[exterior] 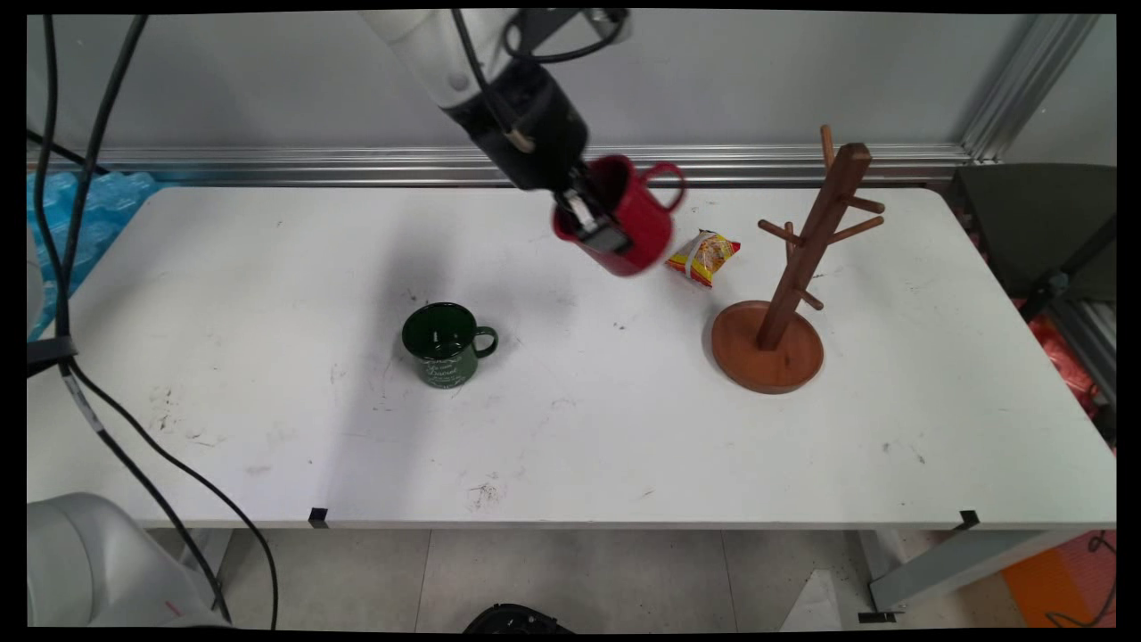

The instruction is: Place the picked object on the table

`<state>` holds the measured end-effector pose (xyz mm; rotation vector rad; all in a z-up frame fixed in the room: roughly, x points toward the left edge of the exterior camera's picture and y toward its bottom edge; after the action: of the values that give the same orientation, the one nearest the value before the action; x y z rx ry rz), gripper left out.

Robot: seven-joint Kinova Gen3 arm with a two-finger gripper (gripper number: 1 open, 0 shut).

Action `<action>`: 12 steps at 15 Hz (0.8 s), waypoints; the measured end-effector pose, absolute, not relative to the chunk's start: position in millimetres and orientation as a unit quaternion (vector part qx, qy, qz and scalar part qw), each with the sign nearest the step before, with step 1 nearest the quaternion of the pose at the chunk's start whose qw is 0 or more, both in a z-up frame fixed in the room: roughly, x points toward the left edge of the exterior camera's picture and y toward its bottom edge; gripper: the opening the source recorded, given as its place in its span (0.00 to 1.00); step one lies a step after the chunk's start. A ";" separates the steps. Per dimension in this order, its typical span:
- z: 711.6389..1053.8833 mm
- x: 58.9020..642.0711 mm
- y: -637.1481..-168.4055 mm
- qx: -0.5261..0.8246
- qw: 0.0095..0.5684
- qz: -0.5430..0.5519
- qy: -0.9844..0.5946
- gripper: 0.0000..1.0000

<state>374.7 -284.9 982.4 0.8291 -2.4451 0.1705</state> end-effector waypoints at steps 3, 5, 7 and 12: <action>979.5 393.7 -299.6 0.305 0.237 0.087 -0.918 0.00; 975.6 402.6 -308.8 0.298 0.214 0.098 -0.925 0.00; 969.2 411.7 -320.9 0.286 0.184 0.110 -0.934 0.00; 941.5 424.0 -351.9 0.249 0.107 0.120 -0.955 0.00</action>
<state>424.0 -351.9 941.5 0.7337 -2.8114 0.3533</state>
